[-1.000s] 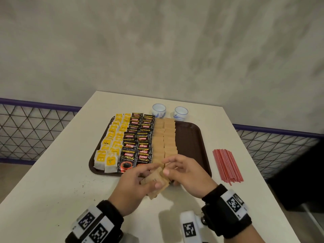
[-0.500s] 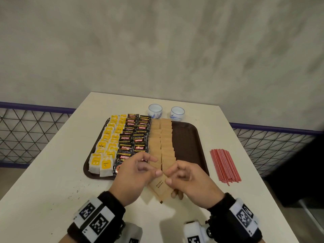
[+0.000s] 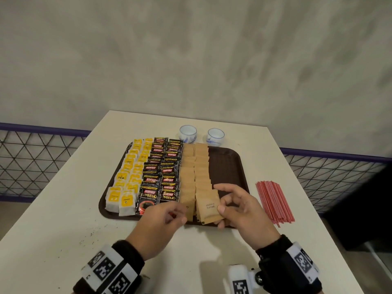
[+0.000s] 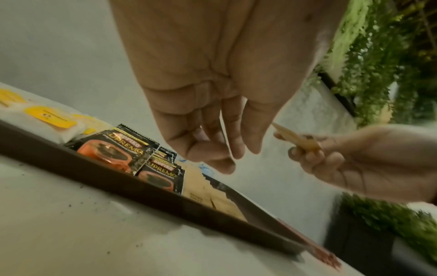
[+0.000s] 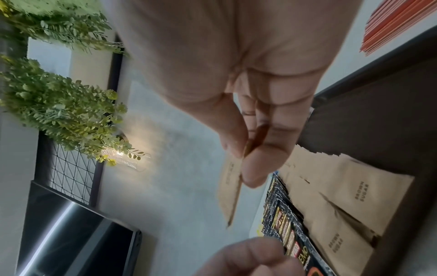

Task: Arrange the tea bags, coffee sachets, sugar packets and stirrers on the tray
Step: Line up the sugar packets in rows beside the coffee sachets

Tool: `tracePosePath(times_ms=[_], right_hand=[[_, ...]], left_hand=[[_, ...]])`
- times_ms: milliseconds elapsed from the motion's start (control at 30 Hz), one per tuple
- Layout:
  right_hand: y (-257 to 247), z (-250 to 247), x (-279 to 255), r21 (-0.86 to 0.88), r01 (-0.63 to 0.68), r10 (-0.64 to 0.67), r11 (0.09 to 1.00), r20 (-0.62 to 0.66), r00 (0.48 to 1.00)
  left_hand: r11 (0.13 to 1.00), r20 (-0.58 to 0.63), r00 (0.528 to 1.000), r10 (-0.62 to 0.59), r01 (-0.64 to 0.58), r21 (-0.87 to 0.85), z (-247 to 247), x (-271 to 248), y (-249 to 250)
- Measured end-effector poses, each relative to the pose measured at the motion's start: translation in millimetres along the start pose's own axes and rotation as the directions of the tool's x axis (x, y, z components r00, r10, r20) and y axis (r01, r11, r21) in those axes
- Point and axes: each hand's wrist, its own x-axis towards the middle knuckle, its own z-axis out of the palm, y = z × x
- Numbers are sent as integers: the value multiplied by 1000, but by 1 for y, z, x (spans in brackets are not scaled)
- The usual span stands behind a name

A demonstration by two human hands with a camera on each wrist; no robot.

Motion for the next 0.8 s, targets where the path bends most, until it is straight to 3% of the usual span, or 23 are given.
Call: tracePosePath(times_ms=[133,333,467,600,800], right_hand=[[2,-5,5,-5,10,-10,1000,-50,999],[13,-21,12,-224,-47,-10,973,-244,970],[32,-32,22,-375,-156,14,914,-355,935],[46,-22,33,-400,-200,53,895,-349,936],[58,-2,45,-403,-235,72,884,-380,922]], left_hand=[[958,157,983,95,-133,254,18,5,3],[900,326,945,32,-169,401,41,19,5],[878,334,942,-18,-145,456,45,24,4],[883,311,949,-49,-104,457,44,27,7],[949,290,952,-100,3,315,42,27,1]])
